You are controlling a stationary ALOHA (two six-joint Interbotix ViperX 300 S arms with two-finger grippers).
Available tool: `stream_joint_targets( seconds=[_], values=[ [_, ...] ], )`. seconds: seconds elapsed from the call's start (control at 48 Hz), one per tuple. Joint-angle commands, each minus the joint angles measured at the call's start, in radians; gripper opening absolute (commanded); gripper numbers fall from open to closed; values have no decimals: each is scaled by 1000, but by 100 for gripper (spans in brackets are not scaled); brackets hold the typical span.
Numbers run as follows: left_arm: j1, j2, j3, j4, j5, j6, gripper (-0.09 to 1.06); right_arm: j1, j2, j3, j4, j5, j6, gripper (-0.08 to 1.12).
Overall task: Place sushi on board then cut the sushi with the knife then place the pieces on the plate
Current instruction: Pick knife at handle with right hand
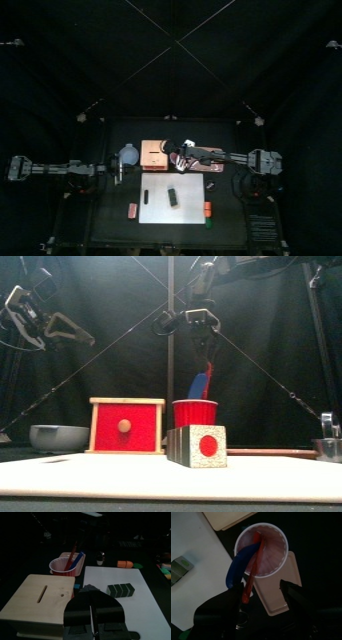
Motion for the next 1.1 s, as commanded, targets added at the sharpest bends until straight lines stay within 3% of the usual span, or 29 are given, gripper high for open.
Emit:
stream_joint_targets(
  seconds=[0.021,0.146,0.625,1.104],
  values=[
    [3,2,-14,0,-6,2,-3,-17,-17,-34,32,2,-32,81],
    [3,2,-12,0,-3,2,-3,-21,14,-58,80,9,-51,81],
    [9,2,-11,0,-3,2,-3,-54,110,-158,83,130,-123,81],
    [11,2,-9,2,-3,2,-3,-80,133,-166,130,143,-124,80]
  ],
)
